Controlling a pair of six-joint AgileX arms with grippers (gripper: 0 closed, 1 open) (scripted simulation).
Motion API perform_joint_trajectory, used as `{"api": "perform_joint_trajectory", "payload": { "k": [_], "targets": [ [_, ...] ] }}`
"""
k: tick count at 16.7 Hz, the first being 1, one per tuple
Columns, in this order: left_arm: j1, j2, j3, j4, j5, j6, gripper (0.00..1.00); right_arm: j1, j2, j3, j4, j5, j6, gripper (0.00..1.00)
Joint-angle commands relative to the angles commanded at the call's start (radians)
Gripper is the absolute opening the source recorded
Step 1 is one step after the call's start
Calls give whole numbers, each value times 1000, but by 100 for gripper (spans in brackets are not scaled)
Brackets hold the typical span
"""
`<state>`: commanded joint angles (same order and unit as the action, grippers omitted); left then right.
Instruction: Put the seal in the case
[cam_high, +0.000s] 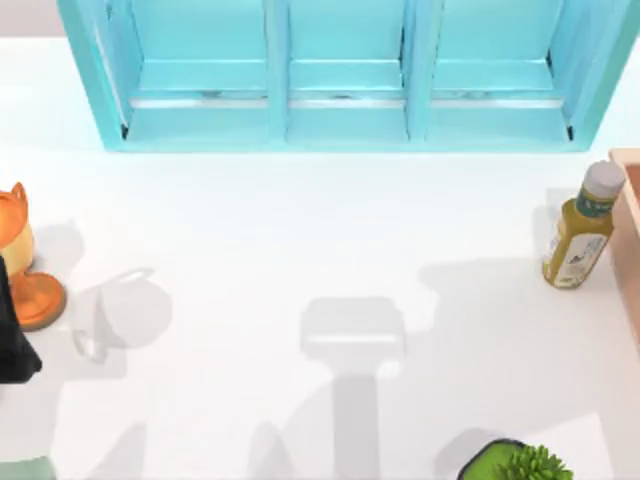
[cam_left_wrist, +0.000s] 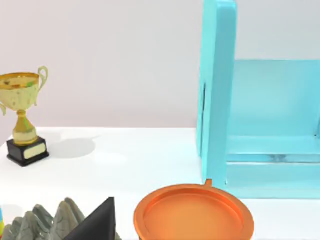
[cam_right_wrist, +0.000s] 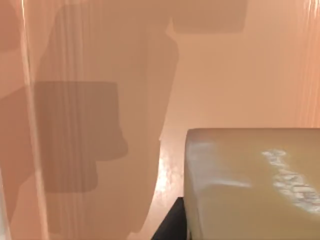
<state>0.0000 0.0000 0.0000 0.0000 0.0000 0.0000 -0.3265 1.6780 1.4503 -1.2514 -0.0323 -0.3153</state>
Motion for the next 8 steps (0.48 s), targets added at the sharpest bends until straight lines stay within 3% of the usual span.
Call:
{"api": "perform_joint_trajectory", "payload": {
  "k": [8],
  "targets": [
    [0,0,0,0,0,0,100,3,32,-189,229,0,6,0]
  ]
}}
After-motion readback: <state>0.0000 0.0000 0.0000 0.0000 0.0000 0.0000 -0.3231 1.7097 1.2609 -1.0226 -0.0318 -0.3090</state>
